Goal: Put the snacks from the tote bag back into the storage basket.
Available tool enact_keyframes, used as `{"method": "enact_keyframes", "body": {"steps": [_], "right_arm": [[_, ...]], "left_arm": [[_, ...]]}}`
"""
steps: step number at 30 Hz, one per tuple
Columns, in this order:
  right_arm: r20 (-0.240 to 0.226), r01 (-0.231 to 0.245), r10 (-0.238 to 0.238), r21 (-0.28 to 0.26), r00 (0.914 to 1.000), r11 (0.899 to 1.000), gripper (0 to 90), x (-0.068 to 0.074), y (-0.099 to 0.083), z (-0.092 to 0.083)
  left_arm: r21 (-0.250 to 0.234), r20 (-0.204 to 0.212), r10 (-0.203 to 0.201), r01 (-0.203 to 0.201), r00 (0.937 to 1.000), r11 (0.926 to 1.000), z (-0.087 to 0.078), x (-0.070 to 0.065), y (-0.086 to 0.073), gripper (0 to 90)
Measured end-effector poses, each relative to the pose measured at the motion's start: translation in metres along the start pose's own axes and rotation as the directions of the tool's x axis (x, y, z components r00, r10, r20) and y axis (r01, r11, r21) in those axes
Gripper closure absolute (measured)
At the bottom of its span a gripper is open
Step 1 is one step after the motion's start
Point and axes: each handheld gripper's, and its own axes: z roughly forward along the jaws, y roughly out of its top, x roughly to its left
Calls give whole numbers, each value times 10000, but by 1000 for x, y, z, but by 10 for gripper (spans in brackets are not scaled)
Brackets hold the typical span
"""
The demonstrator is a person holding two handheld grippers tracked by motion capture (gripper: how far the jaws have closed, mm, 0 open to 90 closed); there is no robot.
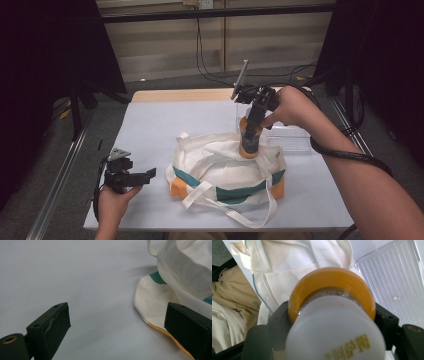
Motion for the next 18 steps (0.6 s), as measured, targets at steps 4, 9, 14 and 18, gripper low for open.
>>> {"method": "enact_keyframes", "body": {"steps": [4, 9, 14, 18], "right_arm": [[-47, -162, 162, -86, 9999, 9998, 299, -3, 1, -5], [15, -167, 167, 21, 9999, 9999, 299, -6, 4, -11], [-9, -293, 293, -72, 9996, 9995, 299, -10, 4, -16], [-5, -421, 420, -172, 9991, 9990, 299, -12, 5, -20]], "left_arm": [[-27, -43, 11, -11, 10000, 10000, 0, 0, 0, 63], [-16, -4, -4, 4, 10000, 10000, 1, 0, 0, 63], [2, -48, 44, -44, 10000, 10000, 0, 0, 1, 63], [1, -40, 33, -33, 10000, 10000, 0, -1, 1, 63]]}}
